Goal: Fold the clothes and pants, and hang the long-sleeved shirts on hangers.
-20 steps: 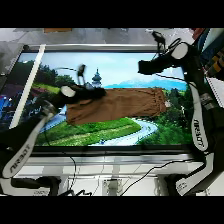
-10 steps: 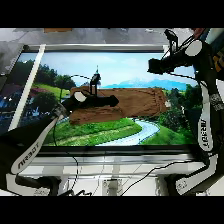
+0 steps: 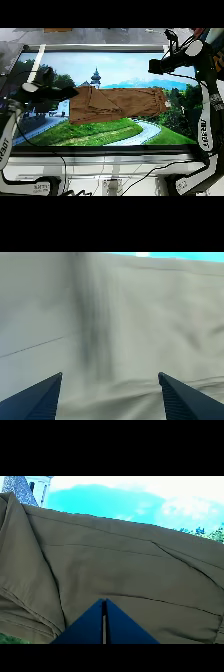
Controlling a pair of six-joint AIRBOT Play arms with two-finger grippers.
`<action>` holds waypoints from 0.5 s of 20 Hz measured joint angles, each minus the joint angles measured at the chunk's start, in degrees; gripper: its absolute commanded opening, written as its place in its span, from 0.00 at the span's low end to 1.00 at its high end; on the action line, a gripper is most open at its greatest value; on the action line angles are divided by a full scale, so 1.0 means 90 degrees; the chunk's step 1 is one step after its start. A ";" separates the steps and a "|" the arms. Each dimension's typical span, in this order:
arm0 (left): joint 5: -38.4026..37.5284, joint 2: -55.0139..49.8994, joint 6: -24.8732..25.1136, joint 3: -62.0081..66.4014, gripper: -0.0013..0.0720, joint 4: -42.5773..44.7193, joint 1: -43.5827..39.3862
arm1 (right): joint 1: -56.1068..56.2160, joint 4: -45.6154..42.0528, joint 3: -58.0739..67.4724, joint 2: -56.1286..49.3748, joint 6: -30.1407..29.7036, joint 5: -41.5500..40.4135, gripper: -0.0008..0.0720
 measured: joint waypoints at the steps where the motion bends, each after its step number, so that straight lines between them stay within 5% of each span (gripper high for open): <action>1: -0.0182 -0.0066 0.0002 -0.0063 0.89 0.0097 0.0284 | 0.0000 0.0002 0.0000 0.0000 -0.0005 -0.0002 0.06; 10: -0.0644 -0.1071 0.0270 -0.0228 0.89 0.0270 0.0814 | 0.0000 0.0036 0.0000 0.0000 -0.0015 -0.0010 0.06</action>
